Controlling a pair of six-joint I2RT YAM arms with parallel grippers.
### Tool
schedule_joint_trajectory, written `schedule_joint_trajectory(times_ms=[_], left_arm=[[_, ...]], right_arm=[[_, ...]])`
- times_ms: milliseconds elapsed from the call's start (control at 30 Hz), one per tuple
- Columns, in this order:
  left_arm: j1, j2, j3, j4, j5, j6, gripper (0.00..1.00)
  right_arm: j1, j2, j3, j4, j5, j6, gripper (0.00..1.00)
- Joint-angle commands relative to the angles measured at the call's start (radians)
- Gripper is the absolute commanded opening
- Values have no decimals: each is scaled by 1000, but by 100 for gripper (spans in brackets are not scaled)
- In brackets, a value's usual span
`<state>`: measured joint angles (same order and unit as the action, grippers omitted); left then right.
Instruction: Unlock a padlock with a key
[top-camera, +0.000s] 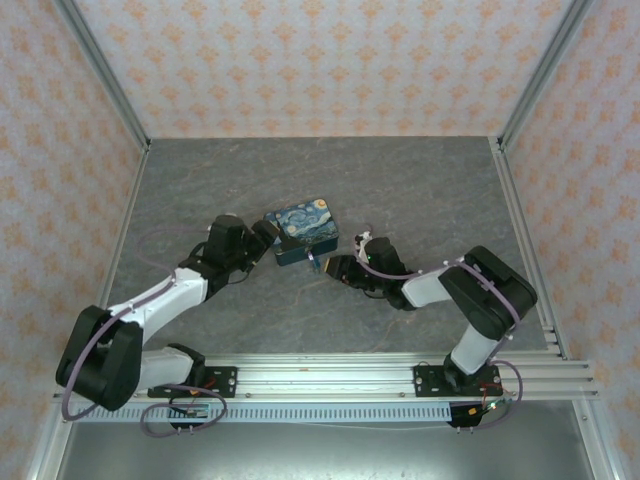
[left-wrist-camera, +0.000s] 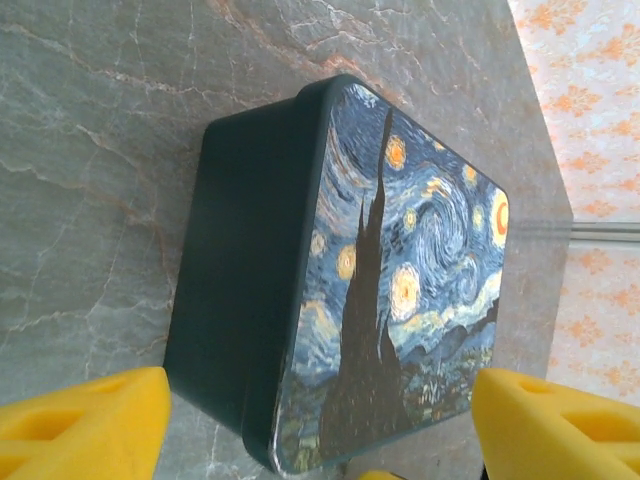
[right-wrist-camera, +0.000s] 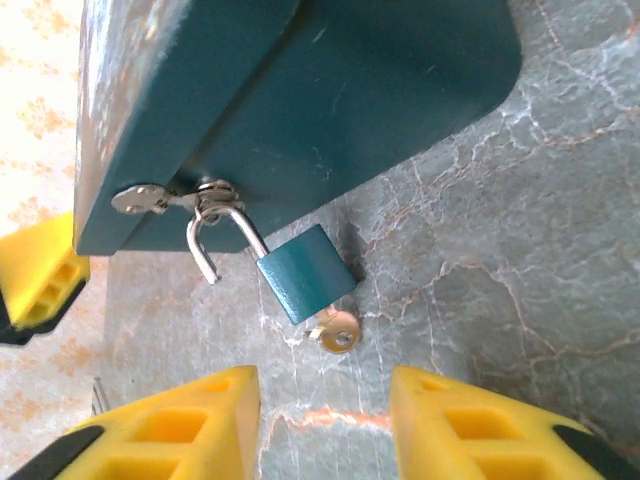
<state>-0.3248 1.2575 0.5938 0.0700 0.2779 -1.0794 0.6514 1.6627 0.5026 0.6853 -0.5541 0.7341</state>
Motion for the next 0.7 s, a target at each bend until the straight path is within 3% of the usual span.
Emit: schedule_joint_trajectory(times_ms=[0, 300, 667], left_arm=[[8, 41, 75, -43, 24, 97, 80], [11, 186, 117, -60, 55, 140, 77], [-12, 224, 25, -31, 50, 125, 69]], right_arm=[[-8, -83, 27, -101, 26, -78, 45], [-31, -111, 6, 4, -48, -223, 67], [-32, 42, 123, 46, -134, -281, 67]])
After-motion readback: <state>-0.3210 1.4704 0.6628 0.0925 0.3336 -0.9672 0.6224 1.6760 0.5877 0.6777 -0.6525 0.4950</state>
